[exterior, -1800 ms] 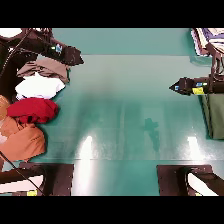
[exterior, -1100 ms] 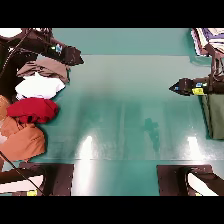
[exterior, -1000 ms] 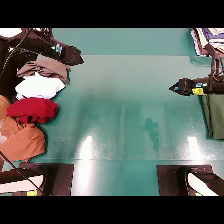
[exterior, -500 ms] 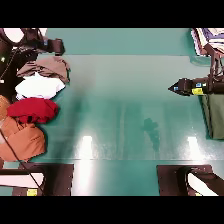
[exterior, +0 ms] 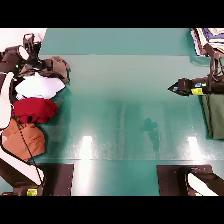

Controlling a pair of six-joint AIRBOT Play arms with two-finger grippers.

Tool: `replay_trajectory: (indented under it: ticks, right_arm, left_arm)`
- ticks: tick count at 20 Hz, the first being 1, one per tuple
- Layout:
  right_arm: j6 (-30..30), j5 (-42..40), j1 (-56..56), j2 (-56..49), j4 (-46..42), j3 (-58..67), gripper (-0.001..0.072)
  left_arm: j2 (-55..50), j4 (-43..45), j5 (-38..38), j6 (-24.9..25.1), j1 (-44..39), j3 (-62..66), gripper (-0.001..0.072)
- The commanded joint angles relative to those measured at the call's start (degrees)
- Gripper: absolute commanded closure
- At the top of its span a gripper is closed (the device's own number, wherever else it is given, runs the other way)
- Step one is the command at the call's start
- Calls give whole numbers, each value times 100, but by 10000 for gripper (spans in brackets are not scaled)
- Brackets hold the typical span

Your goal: Fold the shirts.

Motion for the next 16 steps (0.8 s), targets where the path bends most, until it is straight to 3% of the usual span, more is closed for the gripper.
replay_trajectory:
  ticks: [1, 3, 4, 5, 6, 11, 16]
  right_arm:
    - [4, 4, 4, 0, 2, -2, 694]
    - [4, 2, 4, 0, 4, -2, 694]
    - [2, 4, 4, 0, 2, -2, 694]
    - [2, 2, 4, 0, 2, -2, 694]
    - [2, 2, 4, 0, 0, -2, 694]
    - [2, -39, -17, 7, 7, 9, 694]
    - [-4, -149, -31, 17, -7, 785, 694]
  left_arm:
    - [-299, -92, 306, 22, 101, 4, 89]
    - [-367, -94, 367, 22, 101, 17, 92]
    - [-380, -94, 365, 22, 101, 17, 219]
    - [-378, -92, 365, 24, 101, 20, 488]
    - [-376, -94, 332, 31, 101, 50, 678]
    - [72, -304, -317, -4, -28, 874, 683]
    - [1880, -299, -623, 0, -761, 1574, 682]
